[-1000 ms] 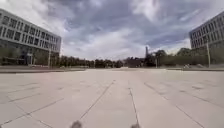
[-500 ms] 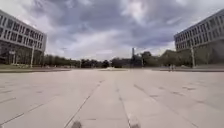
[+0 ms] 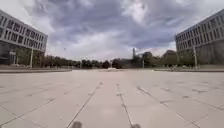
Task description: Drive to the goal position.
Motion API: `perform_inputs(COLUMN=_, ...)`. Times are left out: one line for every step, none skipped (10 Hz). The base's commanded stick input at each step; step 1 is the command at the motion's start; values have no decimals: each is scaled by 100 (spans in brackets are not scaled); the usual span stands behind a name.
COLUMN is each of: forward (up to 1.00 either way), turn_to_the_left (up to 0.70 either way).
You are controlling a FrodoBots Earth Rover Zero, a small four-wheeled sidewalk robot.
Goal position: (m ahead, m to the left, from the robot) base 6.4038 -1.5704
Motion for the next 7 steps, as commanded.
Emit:
perform_inputs(forward=70, turn_to_the_left=0)
perform_inputs(forward=70, turn_to_the_left=0)
perform_inputs(forward=70, turn_to_the_left=0)
perform_inputs(forward=70, turn_to_the_left=0)
perform_inputs(forward=70, turn_to_the_left=0)
perform_inputs(forward=70, turn_to_the_left=0)
perform_inputs(forward=70, turn_to_the_left=0)
